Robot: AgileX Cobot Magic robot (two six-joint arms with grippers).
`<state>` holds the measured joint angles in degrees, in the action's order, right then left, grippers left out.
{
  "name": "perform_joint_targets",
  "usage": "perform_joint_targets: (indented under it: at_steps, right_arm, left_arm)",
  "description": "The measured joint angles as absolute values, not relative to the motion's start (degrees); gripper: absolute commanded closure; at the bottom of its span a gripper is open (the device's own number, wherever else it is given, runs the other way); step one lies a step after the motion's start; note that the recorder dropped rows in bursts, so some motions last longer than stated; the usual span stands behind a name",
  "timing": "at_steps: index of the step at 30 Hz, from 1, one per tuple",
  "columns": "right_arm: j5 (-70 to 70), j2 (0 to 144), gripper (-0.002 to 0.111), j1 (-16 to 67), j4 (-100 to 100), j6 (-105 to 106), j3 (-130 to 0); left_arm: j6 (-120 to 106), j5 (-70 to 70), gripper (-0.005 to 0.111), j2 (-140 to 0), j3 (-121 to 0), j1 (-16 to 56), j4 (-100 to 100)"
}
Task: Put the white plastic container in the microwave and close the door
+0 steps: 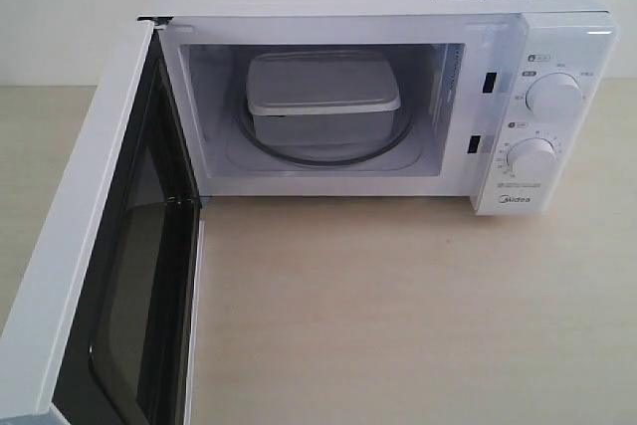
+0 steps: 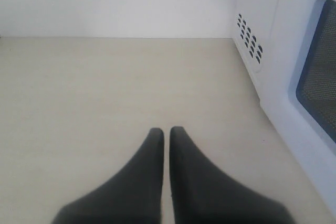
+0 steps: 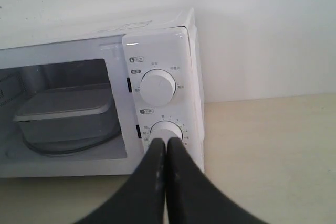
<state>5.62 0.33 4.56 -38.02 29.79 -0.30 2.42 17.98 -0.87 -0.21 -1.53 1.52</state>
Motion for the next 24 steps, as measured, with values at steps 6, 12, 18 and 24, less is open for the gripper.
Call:
perform_joint_targets:
  at_steps: [6,12,18,24]
  right_arm:
    - [5.5,0.3,0.108,4.6,-13.9,12.7,-0.2]
    - [9.9,0.3,0.108,4.6,4.0,-3.7,-0.2]
    - [18.9,0.3,0.108,4.6,4.1,-5.3,0.0]
    - [19.3,0.3,0.108,4.6,4.1,-6.7,0.0]
  left_arm:
    - [2.4,18.0,0.102,-0.9,-0.2,-1.5,1.5]
    - [2.4,18.0,0.102,-0.9,-0.2,-1.5,1.5]
    - [2.4,18.0,0.102,-0.9,-0.2,-1.5,1.5]
    - [2.4,18.0,0.102,-0.9,-0.2,-1.5,1.5]
